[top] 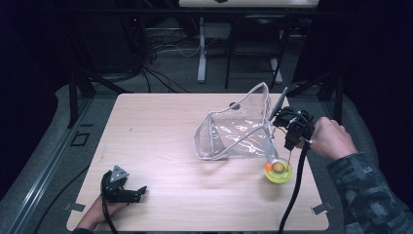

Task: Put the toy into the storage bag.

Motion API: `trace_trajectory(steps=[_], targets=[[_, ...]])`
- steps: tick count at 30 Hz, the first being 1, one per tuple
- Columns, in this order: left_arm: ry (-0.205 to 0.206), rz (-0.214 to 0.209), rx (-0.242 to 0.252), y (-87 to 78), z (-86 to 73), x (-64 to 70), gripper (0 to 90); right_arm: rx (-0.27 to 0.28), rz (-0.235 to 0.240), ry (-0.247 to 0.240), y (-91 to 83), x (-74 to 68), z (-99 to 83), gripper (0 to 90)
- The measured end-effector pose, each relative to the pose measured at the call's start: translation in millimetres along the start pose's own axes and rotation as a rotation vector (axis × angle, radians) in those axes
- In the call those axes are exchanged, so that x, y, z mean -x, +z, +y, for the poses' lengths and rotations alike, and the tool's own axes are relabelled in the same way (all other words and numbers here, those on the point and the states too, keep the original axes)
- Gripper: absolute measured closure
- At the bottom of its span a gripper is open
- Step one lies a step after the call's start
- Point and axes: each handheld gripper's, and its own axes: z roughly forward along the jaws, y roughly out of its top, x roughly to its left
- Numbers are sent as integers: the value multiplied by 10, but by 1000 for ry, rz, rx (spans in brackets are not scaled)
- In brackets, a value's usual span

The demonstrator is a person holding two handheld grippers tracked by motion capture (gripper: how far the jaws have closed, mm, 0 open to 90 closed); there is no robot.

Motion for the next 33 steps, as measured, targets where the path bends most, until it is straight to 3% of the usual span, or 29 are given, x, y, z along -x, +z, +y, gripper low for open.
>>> trace_trajectory(steps=[17,33], targets=[[1,-4,-4,-4,2,-2,2,-5,-17,63,-117,257,-113,880],[2,-6,-6,-4,3,-2,2,-18,-26,107,-241,446,-70,880]])
